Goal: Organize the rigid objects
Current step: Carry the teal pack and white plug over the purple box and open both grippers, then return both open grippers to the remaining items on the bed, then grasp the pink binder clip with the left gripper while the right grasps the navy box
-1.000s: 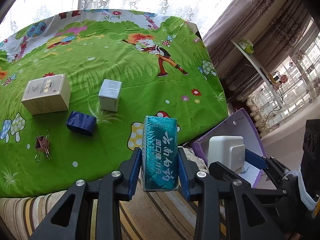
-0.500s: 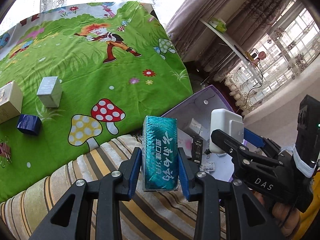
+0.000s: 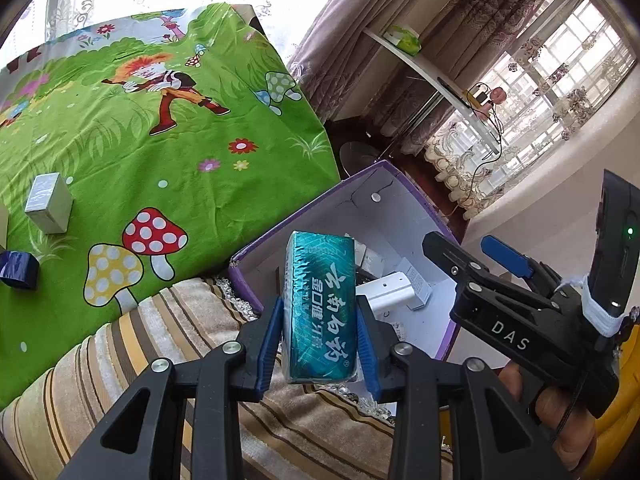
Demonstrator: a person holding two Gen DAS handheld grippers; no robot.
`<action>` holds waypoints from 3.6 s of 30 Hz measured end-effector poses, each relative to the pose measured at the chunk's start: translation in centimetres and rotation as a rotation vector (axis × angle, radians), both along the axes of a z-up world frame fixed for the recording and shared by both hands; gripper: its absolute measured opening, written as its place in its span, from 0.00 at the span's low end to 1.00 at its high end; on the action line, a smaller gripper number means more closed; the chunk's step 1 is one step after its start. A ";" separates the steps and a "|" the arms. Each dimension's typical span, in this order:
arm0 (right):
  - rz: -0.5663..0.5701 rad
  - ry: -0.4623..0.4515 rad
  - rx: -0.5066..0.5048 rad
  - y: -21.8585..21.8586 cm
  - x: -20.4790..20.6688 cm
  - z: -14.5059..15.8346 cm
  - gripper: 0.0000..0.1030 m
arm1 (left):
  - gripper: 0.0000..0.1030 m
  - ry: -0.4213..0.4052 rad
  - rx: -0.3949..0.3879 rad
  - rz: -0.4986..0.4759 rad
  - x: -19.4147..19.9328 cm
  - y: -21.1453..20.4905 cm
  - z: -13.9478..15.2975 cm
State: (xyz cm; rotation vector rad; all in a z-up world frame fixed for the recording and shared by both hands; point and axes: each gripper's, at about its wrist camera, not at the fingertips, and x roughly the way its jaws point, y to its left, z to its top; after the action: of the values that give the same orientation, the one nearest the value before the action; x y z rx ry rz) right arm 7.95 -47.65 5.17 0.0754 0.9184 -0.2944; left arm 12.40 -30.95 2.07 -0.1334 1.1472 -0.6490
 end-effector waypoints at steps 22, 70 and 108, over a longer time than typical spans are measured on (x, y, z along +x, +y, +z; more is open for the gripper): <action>0.046 0.005 -0.026 2.0 0.2 0.5 0.86 | 0.46 -0.022 -0.012 0.041 0.0 2.3 0.7; 0.362 0.067 -0.034 15.5 4.6 -0.2 0.86 | 0.46 0.020 0.109 0.449 1.6 25.9 -2.1; 0.755 0.251 -0.023 29.5 11.5 -6.6 0.86 | 0.24 0.105 0.263 0.414 6.8 27.4 -7.9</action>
State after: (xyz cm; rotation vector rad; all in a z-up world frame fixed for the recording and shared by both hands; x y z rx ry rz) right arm 19.47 -18.15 -1.42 -0.3336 1.1237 0.3963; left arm 19.24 -3.52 -5.83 -0.1759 1.2481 -0.1237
